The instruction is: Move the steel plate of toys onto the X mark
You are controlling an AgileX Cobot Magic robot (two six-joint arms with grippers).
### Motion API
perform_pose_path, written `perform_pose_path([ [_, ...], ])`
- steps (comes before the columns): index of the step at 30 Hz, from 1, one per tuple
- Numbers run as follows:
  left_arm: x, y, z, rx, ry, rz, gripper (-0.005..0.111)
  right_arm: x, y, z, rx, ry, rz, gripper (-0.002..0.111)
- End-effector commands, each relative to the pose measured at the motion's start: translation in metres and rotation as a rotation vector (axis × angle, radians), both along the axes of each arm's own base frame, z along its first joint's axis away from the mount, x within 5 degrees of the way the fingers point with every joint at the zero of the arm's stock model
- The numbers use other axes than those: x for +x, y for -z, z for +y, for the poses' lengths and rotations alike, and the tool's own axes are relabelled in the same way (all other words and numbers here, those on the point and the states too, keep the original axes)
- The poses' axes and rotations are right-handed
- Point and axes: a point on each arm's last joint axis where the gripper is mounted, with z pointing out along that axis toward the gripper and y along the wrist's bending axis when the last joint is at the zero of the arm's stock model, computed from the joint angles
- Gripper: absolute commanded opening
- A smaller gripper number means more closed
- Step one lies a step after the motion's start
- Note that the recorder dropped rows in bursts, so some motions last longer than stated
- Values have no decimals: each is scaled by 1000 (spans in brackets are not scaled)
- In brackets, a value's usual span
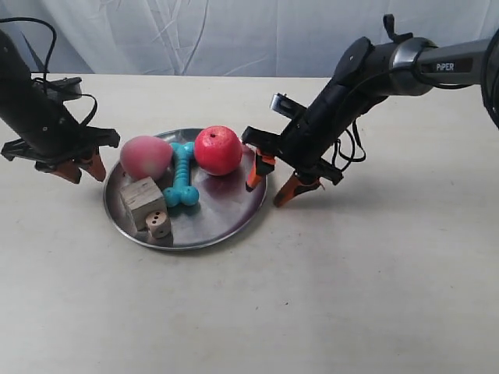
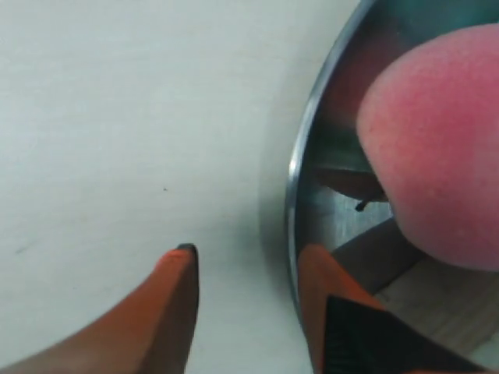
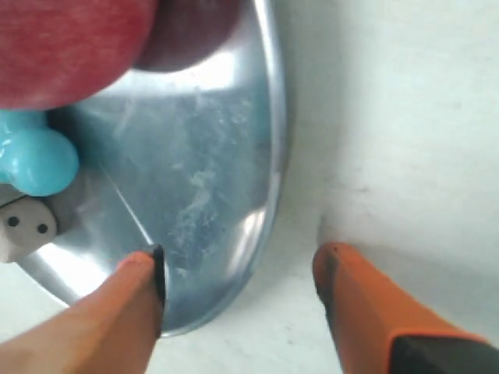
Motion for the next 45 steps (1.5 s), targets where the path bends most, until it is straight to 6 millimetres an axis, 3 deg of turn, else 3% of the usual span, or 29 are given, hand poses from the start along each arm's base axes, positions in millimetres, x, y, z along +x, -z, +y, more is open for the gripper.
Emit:
perform_pose_path([
  [1, -2, -12, -1, 1, 0, -25, 39, -1, -15, -10, -91, -27, -34, 57],
  [3, -4, -19, -1, -1, 3, -34, 30, -2, -22, -12, -116, -48, -53, 51],
  [7, -7, -41, -1, -8, 2, -86, 4, -9, -38, -17, -152, -101, -53, 22],
  [10, -11, -61, -1, -17, -2, -142, 0, -13, -52, -19, -171, -129, -66, -1],
  [15, -22, -105, 0, -22, -8, -279, 0, -18, -84, -27, -239, -125, -141, 0],
  [22, -54, -169, 3, -10, 2, -467, 0, -32, -159, -50, -420, -27, -396, 0],
  [29, -107, -191, 10, 15, -30, -601, 0, -79, -219, -75, -532, 91, -658, 0],
  [34, -146, -192, 12, -15, -57, -666, 0, -121, -228, -84, -500, 126, -788, 0],
  [45, -209, -217, 11, -138, -107, -848, 0, -220, -211, -106, -462, 175, -1032, 0],
])
